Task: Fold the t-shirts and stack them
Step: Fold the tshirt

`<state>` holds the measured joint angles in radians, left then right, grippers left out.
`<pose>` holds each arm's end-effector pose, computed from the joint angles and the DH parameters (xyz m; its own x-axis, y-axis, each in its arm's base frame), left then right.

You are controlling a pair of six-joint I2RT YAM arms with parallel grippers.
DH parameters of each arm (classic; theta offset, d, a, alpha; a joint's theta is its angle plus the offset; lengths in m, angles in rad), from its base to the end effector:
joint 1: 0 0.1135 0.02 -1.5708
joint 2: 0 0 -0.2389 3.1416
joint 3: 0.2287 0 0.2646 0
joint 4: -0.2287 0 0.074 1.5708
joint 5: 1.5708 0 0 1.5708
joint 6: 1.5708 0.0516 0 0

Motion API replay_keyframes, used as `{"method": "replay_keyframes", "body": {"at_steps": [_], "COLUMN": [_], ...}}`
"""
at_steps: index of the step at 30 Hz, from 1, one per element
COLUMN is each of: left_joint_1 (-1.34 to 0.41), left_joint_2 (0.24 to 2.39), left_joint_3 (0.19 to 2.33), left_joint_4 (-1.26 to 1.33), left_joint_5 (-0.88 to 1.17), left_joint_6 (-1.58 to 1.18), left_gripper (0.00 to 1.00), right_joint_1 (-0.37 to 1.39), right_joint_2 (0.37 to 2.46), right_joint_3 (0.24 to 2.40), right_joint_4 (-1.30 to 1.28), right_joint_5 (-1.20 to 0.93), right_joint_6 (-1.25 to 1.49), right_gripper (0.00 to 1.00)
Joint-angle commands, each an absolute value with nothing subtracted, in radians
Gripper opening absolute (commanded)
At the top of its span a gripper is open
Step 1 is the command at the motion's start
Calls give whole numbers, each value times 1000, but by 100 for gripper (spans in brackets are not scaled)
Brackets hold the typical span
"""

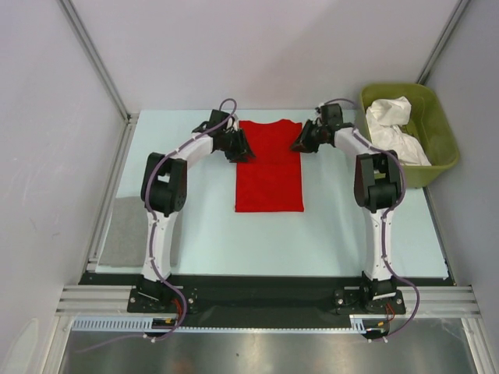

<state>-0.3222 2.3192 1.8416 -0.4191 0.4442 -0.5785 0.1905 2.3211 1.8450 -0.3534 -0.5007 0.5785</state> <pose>0.4808 -0.1839 0.1292 -0.9159 -0.2147 -0.3391 0.0473 0.7813 -0.6224 0.5059 0.1228 0.1355 -0.8712 0.3205 -0.3718 -0.0096 0.7462 0.6657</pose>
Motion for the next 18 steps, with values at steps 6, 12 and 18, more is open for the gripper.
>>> {"method": "replay_keyframes", "body": {"at_steps": [6,12,18], "left_joint_1": [-330,-382,-414], "left_joint_2": [1951,1827,1887], "left_joint_3": [1652,1297,1163], "left_joint_4": [-489,-286,-160], "left_joint_5": [449,589,623], "left_joint_6": [-511,-669,-749], "left_gripper": [50,36,27], "right_joint_1": [167,294,359], "right_joint_2": [2074,1948,1968], "right_joint_3": [1757,1404,1232], "right_joint_4": [-513,-267,-62], "right_joint_5": [-626,-802,-854], "right_joint_6": [500,592,670], "right_gripper": [28,31,19]}}
